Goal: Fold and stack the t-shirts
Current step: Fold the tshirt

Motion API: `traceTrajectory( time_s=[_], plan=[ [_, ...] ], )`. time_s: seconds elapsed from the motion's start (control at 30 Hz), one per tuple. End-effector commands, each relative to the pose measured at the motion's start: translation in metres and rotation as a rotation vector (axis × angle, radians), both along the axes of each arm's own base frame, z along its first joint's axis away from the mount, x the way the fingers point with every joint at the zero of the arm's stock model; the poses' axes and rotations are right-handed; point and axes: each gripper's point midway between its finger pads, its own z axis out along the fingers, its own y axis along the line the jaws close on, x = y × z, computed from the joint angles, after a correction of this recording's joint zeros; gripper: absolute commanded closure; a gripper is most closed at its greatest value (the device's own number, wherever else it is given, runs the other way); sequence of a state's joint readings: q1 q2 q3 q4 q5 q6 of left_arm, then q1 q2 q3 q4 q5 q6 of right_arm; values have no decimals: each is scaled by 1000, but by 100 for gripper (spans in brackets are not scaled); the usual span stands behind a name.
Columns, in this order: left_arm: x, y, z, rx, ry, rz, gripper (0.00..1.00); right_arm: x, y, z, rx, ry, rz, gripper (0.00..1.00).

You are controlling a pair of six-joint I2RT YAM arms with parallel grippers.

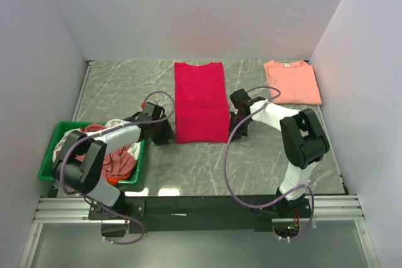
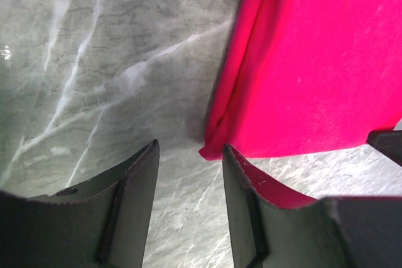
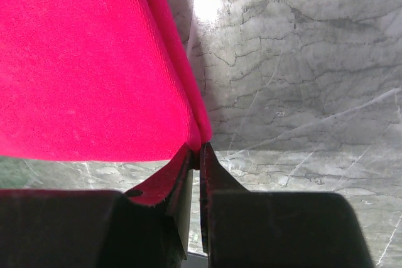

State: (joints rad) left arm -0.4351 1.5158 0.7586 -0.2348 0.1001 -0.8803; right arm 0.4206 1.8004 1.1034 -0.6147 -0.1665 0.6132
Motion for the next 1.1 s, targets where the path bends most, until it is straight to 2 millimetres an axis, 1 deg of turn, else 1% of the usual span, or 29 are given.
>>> traceTrajectory(
  time_s=[0.0, 0.13, 0.27, 0.53, 0.6, 0.67, 0.83, 0.97, 1.03, 1.07],
  plan=[
    [12, -10, 10, -10, -37, -15, 50, -10, -7, -13, -43, 29, 1, 94],
    [14, -20, 16, -32, -66, -36, 49, -11, -7, -13, -46, 31, 4, 95],
    [13, -25, 10, -34, -46, -47, 49, -12, -7, -14, -47, 34, 4, 96],
    [10, -20, -1, 6, -16, -38, 54, -10, -6, -10, -44, 27, 4, 98],
    [9, -19, -7, 13, -1, -40, 55, -10, -6, -10, -43, 28, 4, 98],
    [6, -20, -13, 21, 19, -43, 59, -10, -5, -9, -42, 27, 3, 98],
    [0, -18, -23, 54, 58, -41, 64, -7, -5, -6, -39, 20, 2, 100],
    [-10, -11, -35, 99, 106, -25, 73, -6, -4, -4, -37, 16, 2, 100],
    [-13, -10, -38, 113, 117, -27, 76, -5, -3, -4, -35, 16, 1, 100],
    [-16, -9, -41, 118, 126, -28, 80, -4, -3, -3, -34, 14, 1, 100]
  ],
)
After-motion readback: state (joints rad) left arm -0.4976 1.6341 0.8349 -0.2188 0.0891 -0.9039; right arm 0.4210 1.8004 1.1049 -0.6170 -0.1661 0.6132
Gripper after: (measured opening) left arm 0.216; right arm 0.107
